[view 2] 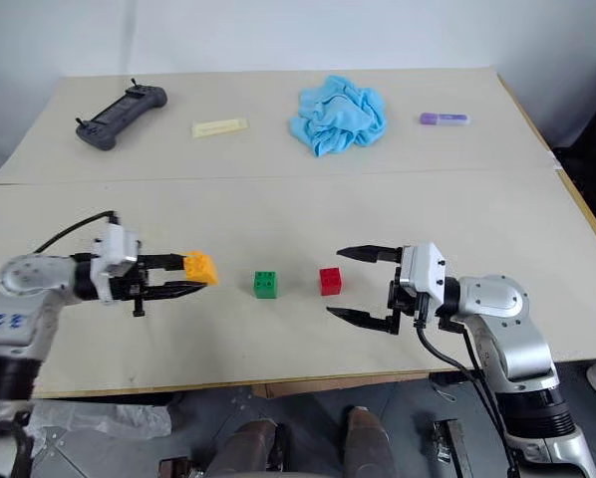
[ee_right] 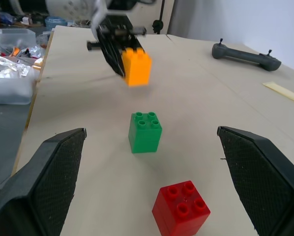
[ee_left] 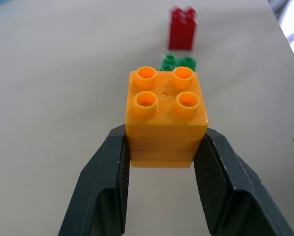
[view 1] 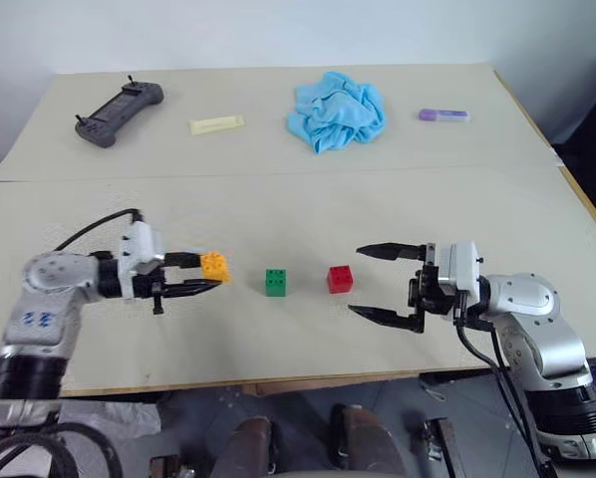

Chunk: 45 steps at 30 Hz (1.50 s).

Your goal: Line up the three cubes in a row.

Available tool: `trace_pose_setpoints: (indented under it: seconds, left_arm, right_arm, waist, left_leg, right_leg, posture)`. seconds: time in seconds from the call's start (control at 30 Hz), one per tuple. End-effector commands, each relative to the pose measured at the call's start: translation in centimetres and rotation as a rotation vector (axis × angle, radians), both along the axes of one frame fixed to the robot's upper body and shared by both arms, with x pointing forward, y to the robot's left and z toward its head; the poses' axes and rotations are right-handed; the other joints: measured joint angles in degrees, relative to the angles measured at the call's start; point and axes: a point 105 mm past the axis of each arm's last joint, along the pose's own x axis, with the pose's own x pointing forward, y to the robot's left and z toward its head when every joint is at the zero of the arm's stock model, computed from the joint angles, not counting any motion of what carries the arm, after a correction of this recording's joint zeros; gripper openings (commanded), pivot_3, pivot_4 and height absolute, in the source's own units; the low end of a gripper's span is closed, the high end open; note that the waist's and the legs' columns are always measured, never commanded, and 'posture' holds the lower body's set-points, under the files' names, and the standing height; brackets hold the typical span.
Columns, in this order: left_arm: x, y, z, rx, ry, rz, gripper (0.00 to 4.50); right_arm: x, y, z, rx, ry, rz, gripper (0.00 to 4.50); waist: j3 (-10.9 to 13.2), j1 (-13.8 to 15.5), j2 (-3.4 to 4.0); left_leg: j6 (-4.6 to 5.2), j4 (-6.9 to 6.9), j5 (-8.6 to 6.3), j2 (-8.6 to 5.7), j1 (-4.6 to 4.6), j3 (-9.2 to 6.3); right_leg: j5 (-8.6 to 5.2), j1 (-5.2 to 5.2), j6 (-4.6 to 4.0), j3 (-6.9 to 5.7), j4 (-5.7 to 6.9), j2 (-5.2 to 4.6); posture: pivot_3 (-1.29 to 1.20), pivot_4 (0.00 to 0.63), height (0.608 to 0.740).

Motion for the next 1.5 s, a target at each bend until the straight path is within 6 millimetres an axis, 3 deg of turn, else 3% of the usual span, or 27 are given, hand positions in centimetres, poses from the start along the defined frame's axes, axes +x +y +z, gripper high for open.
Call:
trace_pose_setpoints:
  seconds: [0.03, 0.27, 0.5, 0.8, 0.97, 1.13, 1.33, 1.43, 1.5]
  left_arm:
    - [1.5, 0.0, -0.9, 0.064, 0.016, -0.056, 1.47]
    - [1.6, -0.2, -1.6, 0.097, 0.070, -0.185, 1.47]
    - [3.0, -0.5, -2.5, 0.069, 0.070, -0.123, 1.47]
    - [3.1, -0.2, -3.0, 0.096, 0.106, -0.136, 1.47]
    - [3.4, 0.4, -2.4, 0.105, 0.099, -0.114, 3.11]
    - [3.4, 1.4, -0.3, 0.038, 0.031, -0.082, 4.49]
    - [0.1, 5.4, 3.2, 0.025, -0.027, 0.004, 4.49]
    - [-0.2, 7.3, 3.4, 0.157, -0.021, 0.131, 4.49]
    - [-0.6, 7.9, 4.5, 0.151, -0.043, 0.145, 4.49]
  right_arm:
    - [-1.1, -0.3, 0.6, 0.008, -0.044, -0.023, 4.50]
    - [-1.9, -1.0, 0.0, 0.002, -0.024, -0.084, 4.50]
    - [-2.4, -1.1, 0.2, 0.001, -0.017, -0.094, 4.50]
    - [-2.9, -1.0, -0.1, -0.002, 0.008, -0.094, 4.50]
    - [-2.9, -1.0, -0.4, -0.006, 0.018, -0.078, 4.50]
    - [-2.7, -0.9, 0.0, 0.030, 0.036, -0.064, 4.50]
    - [-1.8, -3.2, 1.5, -0.057, 0.047, -0.034, 4.50]
    - [-0.8, -4.5, 2.7, -0.089, 0.039, -0.043, 4.50]
    - [-0.3, -5.2, 2.7, -0.153, 0.048, -0.028, 4.50]
  waist:
    - [0.0, 0.7, -0.03]
    - [0.0, 1.4, -0.08]
    - [0.1, 1.7, -0.12]
    - [0.1, 2.6, -0.14]
    - [0.1, 2.5, -0.14]
    - [0.1, 2.5, -0.23]
    - [0.1, 1.3, -0.22]
    - [0.2, 1.1, -0.29]
    - [0.2, 1.4, -0.28]
  left_leg:
    - [0.07, 0.04, 0.04, -0.04, 0.01, -0.02]
    - [0.18, 0.44, 0.02, -0.07, -0.04, 0.03]
    - [0.20, 0.57, 0.01, -0.07, -0.08, -0.01]
    - [0.23, 0.78, -0.01, -0.07, -0.07, 0.00]
    - [0.23, 0.80, -0.01, -0.07, -0.07, 0.01]
    - [0.24, 0.82, -0.02, -0.07, -0.09, 0.00]
    - [0.23, 0.78, -0.06, 0.01, -0.08, -0.04]
    - [0.17, 0.80, -0.10, 0.14, -0.08, -0.12]
    - [0.13, 0.80, -0.11, 0.18, -0.07, -0.18]
  right_leg:
    - [0.00, 0.04, 0.02, -0.05, 0.02, -0.05]
    - [0.09, 0.13, 0.17, 0.02, 0.08, -0.10]
    - [0.10, 0.16, 0.18, 0.00, 0.13, -0.12]
    - [0.12, 0.20, 0.22, 0.01, 0.24, -0.11]
    - [0.12, 0.19, 0.21, 0.03, 0.29, -0.10]
    - [0.12, 0.19, 0.22, 0.03, 0.29, -0.12]
    - [0.12, 0.18, 0.21, 0.25, 0.23, -0.30]
    - [0.11, 0.25, 0.18, 0.54, 0.08, -0.31]
    - [0.09, 0.27, 0.14, 0.51, 0.08, -0.29]
  posture:
    - [0.00, 0.150, 0.740]
    - [0.00, 0.150, 0.740]
    - [0.00, 0.150, 0.740]
    - [0.00, 0.150, 0.740]
    - [0.00, 0.150, 0.740]
    - [0.00, 0.150, 0.740]
    - [0.00, 0.150, 0.740]
    - [0.00, 0.150, 0.740]
    - [0.00, 0.150, 0.740]
